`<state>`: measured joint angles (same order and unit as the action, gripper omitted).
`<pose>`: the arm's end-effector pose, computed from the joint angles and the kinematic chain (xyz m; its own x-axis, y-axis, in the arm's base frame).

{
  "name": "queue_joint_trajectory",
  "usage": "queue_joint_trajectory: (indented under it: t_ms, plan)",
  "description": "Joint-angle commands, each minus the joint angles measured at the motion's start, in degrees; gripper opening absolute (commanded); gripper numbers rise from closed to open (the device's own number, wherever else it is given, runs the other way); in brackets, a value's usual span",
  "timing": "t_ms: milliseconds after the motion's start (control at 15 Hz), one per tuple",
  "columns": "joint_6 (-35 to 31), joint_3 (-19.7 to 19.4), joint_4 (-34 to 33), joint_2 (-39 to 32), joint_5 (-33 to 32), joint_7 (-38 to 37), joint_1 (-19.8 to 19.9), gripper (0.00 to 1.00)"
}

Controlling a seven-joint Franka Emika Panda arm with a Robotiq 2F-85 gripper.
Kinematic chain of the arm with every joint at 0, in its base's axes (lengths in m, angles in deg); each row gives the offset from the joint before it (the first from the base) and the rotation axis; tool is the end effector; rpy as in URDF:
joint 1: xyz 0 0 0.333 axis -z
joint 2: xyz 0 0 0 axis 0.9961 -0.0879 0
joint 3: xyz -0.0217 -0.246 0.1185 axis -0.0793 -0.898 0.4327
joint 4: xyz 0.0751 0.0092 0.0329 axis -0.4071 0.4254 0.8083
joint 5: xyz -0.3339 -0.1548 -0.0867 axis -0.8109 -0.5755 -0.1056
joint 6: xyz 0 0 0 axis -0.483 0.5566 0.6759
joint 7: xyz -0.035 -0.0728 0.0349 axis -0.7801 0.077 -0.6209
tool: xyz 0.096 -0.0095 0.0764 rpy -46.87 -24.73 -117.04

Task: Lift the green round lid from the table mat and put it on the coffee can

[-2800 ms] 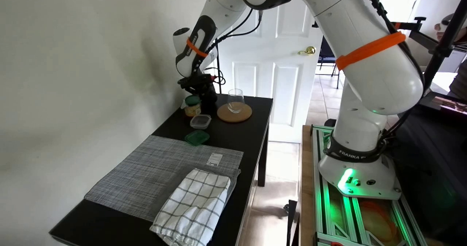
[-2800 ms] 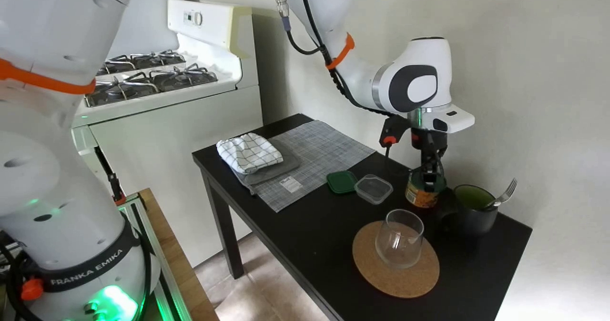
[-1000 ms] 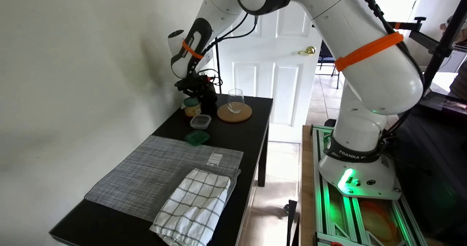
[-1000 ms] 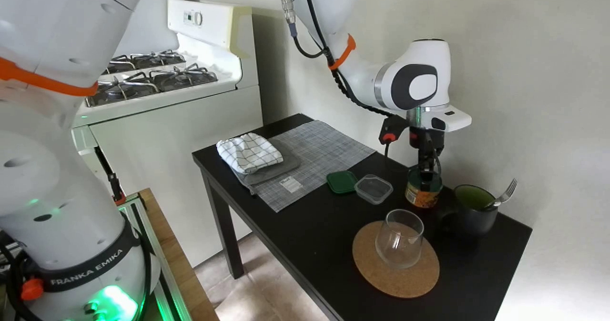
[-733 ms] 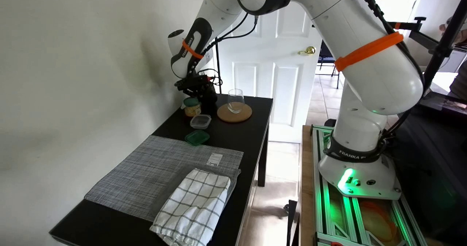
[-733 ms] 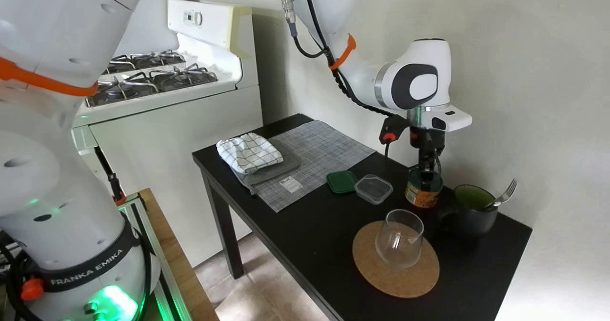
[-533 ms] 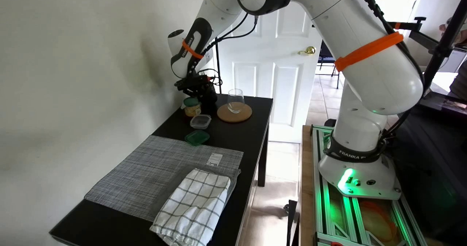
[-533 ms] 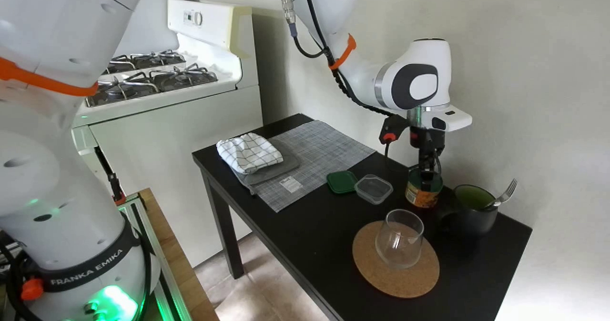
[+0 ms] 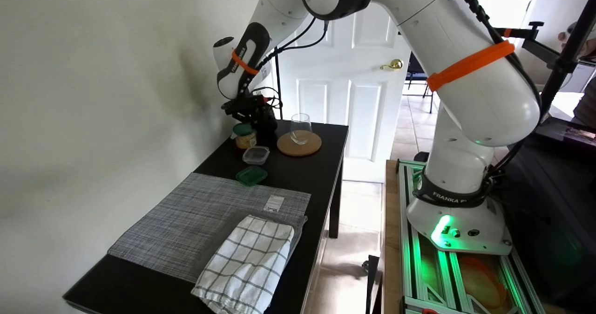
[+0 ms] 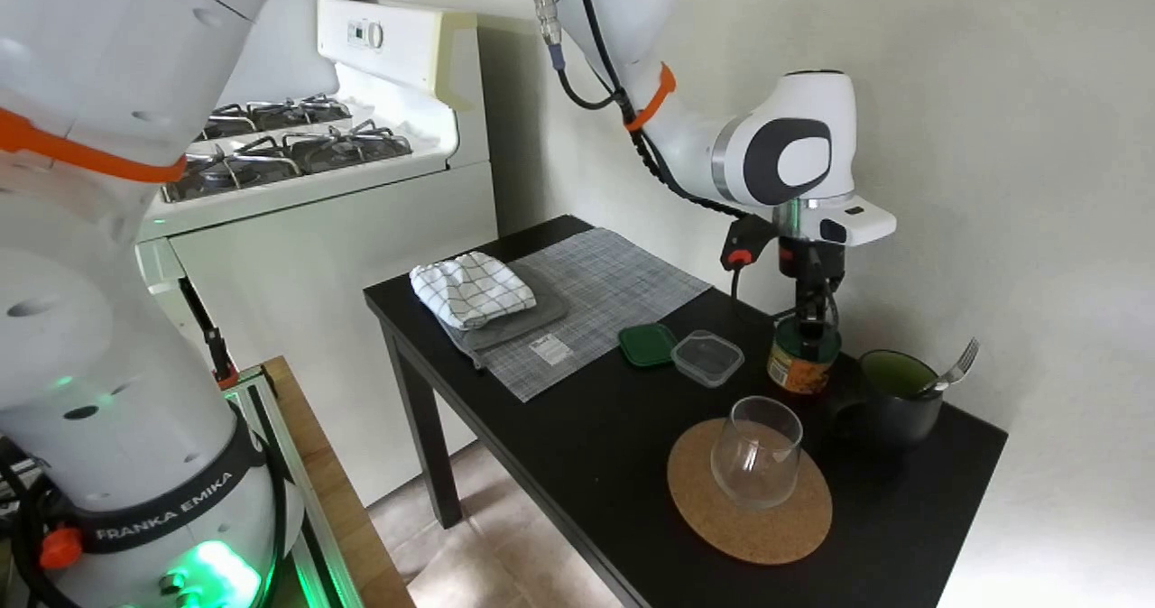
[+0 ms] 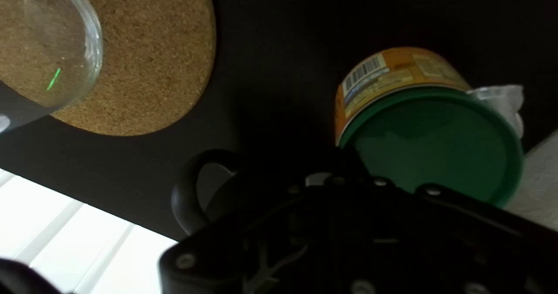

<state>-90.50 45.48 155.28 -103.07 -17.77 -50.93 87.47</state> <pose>0.6118 -0.2183 0.1866 0.4847 -0.8399 0.2443 -0.8747 -0.4670 0.1300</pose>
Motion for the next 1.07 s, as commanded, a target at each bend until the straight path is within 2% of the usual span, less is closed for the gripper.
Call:
queue_joint_trajectory:
  t_ms: [0,67,133,333,467,667,800,1000]
  plan:
    - [0.68,0.28,-1.28,-1.22,1.07,-0.92,0.22,0.31]
    - [0.71,0.29,-1.30,-1.26,1.10,-0.91,0.23,0.32]
    - [0.83,0.28,-1.31,-1.26,1.06,-0.86,0.21,0.38]
    - [1.35,-0.14,-0.50,-0.07,0.55,-1.02,-0.26,0.60]
    - [2.47,-0.98,2.03,3.36,-0.82,-0.51,-1.18,0.76]
    - [5.30,-2.92,7.42,10.64,-6.23,2.29,-2.70,0.98]
    - [6.77,-1.33,10.11,14.97,-8.29,8.81,-1.13,1.00]
    - [4.94,1.32,16.62,22.77,-7.10,18.90,0.65,1.00]
